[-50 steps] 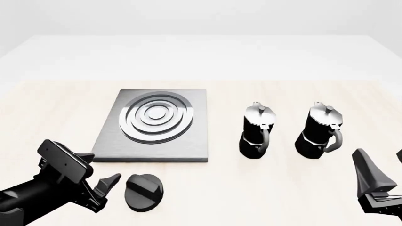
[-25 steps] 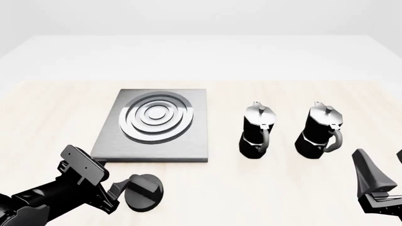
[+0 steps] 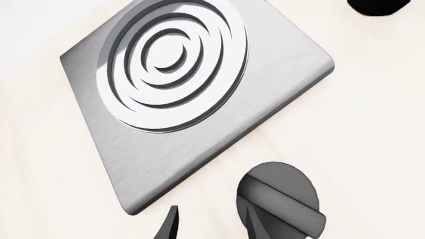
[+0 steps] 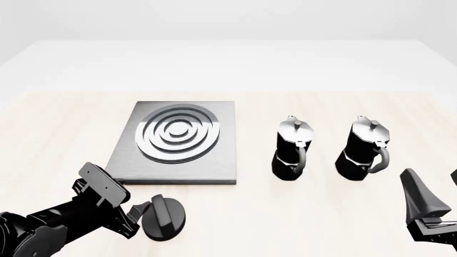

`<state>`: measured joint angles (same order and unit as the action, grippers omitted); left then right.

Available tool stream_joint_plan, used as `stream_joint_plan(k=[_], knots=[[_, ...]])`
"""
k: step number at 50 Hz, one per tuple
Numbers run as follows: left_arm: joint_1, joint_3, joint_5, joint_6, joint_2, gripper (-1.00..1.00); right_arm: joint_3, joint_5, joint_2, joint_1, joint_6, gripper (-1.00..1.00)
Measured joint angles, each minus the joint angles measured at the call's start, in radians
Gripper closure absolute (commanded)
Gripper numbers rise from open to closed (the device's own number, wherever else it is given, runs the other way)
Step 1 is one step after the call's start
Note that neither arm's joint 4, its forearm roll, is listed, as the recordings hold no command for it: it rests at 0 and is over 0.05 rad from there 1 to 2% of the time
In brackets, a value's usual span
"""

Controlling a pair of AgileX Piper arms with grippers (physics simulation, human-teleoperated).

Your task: Turn off the stove.

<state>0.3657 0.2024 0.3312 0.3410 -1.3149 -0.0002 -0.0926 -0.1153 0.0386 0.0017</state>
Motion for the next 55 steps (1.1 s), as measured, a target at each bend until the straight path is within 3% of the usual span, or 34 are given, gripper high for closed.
stream_joint_plan(k=[38,55], knots=[[0.049,0.150,-0.087,0.073,-0.002,-1.00,0.000,-0.011,-0.012,0.001,-0.004,-1.00],[-0.033,0.169,-0.210,0.106,0.153,-1.00,0.000,0.008,0.009,0.006,-0.006,-1.00]])
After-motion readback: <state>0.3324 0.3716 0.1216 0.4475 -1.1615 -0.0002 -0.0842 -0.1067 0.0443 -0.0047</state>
